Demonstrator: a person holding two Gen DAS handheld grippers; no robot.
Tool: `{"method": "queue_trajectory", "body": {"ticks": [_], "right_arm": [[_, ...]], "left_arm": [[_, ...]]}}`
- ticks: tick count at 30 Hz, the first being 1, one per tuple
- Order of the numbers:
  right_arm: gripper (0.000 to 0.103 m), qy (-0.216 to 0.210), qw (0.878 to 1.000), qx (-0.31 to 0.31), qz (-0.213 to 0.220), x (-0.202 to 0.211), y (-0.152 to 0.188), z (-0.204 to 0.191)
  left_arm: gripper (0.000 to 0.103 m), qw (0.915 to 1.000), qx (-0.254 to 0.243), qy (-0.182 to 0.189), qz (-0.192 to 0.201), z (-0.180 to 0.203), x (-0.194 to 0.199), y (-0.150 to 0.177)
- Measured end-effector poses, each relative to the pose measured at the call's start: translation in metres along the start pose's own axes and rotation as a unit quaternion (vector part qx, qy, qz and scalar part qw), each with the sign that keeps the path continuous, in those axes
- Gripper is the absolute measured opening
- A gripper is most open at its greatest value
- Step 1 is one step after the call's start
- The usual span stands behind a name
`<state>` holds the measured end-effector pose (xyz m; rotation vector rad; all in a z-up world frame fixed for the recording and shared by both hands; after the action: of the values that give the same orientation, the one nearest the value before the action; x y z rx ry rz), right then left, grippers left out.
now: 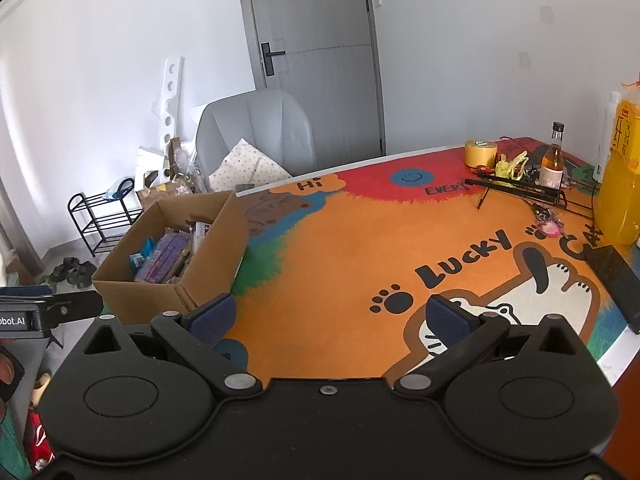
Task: Organize snacks
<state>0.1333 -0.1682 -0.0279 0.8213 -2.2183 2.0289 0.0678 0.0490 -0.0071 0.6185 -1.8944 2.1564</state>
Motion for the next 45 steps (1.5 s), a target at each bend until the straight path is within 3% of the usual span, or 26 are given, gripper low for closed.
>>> {"method": "queue_trajectory", "body": {"ticks": [45], "right_arm": [[0.103,-0.003,1.0,-0.001,-0.004,0.004,0.0009,0.005]], "left_arm": [[0.103,0.9999,-0.009,0.009,-0.003,0.0079,0.0038,0.004]]}}
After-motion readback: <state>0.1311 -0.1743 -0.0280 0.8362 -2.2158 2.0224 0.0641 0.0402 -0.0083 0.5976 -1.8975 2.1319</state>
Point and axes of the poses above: each gripper's, at about its wrist camera, not at the fingertips, and x roughly against the way its jaws point, z to its right, y to its underside, the point moved 7 cm from there along -x, roughly the way its jaws point, and after that the axes turned 12 degrees about z, right-handed, at the moved point
